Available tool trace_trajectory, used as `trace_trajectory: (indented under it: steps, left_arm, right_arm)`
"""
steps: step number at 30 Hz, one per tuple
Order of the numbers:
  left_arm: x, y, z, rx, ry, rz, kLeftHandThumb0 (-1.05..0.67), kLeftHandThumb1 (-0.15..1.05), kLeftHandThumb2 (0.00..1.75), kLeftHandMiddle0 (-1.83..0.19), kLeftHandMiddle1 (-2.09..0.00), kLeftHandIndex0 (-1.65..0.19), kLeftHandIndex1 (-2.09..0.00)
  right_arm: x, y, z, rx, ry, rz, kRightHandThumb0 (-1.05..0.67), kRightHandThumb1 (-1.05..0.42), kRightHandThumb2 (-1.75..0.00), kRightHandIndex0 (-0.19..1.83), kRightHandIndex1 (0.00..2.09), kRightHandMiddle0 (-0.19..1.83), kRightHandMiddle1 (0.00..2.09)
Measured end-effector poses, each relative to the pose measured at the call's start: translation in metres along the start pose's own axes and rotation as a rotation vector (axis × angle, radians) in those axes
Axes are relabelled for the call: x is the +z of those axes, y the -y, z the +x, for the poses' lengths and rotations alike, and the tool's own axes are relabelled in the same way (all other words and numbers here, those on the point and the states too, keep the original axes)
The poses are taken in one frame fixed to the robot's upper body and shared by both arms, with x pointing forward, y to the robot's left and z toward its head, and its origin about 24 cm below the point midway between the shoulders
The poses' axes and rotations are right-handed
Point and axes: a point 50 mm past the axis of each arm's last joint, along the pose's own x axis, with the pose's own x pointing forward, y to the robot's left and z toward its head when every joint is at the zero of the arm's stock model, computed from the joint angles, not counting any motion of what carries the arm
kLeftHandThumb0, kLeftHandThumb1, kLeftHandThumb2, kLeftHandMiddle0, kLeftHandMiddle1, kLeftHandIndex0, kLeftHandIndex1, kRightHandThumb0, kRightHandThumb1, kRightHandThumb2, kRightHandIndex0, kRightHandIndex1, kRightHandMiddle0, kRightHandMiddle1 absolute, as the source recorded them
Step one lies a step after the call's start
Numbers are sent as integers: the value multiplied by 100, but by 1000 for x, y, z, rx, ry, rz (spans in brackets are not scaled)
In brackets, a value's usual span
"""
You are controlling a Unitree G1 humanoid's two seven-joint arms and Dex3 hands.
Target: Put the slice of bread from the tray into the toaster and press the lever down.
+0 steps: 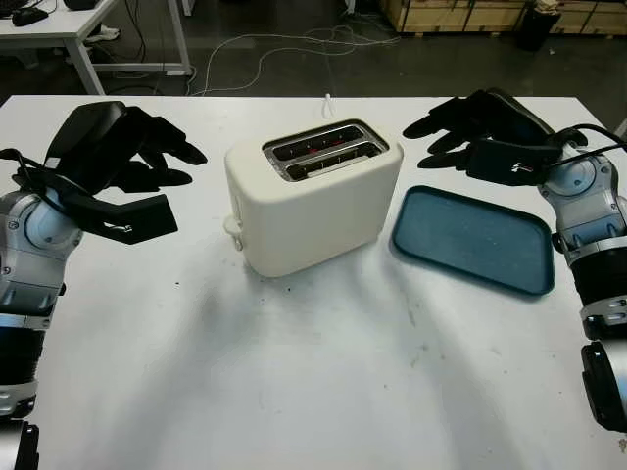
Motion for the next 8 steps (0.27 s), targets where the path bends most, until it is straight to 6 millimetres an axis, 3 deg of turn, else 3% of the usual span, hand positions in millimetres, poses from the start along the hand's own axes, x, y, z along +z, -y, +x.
trace_trajectory:
  steps: [8]
  left_arm:
    - [0, 0, 0, -2, 1, 1, -35, 76, 0, -103, -76, -126, -4]
  right_arm:
    - [-1, 1, 0, 0, -1, -1, -59, -80, 0, 97, 21, 95, 0]
